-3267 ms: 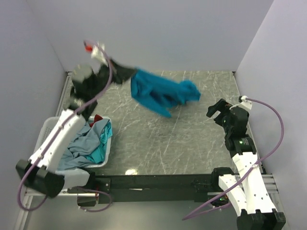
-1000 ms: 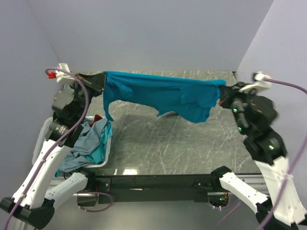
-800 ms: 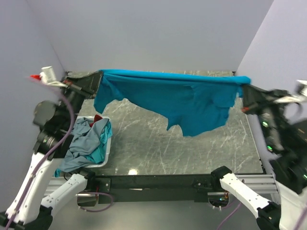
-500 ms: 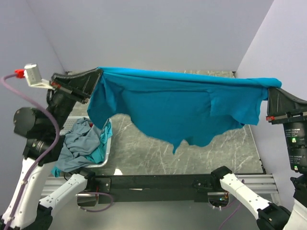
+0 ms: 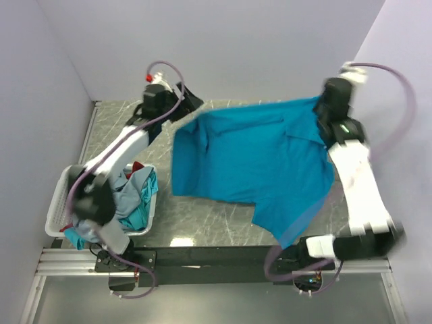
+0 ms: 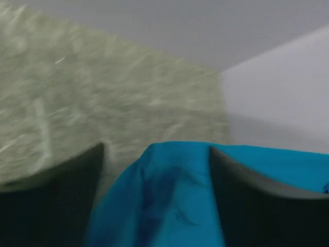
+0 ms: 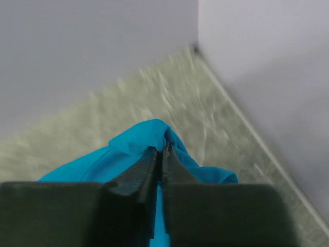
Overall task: Fold and stack the t-shirts
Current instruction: Flatten the tshirt out
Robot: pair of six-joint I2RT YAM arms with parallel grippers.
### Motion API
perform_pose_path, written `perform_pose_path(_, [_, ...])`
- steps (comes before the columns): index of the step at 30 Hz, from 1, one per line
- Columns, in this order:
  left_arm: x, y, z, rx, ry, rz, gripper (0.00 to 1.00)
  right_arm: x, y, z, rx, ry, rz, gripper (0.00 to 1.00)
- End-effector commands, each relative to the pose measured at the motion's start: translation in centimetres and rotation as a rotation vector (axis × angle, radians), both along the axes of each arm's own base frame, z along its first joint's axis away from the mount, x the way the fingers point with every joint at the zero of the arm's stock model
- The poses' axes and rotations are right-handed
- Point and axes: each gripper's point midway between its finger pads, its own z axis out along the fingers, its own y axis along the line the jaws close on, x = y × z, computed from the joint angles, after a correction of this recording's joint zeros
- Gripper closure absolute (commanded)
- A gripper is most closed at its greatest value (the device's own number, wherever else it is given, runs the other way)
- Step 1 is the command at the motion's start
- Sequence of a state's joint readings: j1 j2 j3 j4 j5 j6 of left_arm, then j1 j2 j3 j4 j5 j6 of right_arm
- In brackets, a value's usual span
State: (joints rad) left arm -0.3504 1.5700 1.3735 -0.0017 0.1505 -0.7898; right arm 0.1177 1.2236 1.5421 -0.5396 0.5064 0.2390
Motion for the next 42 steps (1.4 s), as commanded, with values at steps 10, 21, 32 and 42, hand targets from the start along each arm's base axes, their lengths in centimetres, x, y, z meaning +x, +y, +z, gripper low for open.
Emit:
perform_pose_path(10, [4.2, 4.4, -10.1, 0.158, 0.271, 0.130, 0.01, 8.7, 1.3, -18.1, 0.172, 0.383, 0.060, 0.11])
perform_pose_path(21, [-8.6, 1.5, -15.5, 0.277, 0.420, 0.083, 0.01, -1.8, 7.7, -23.7, 0.402, 0.407, 0.298, 0.08])
perform_pose_path(32, [-18.1, 1.7, -22.8, 0.419, 0.629, 0.102, 0.01, -6.8, 8.2, -24.7, 0.389, 0.381, 0.361, 0.07])
perform_pose_path(42, [-20.3, 4.5, -26.2, 0.425, 0.727, 0.252, 0.08, -7.0, 8.1, -25.2, 0.376, 0.389, 0.368, 0.07])
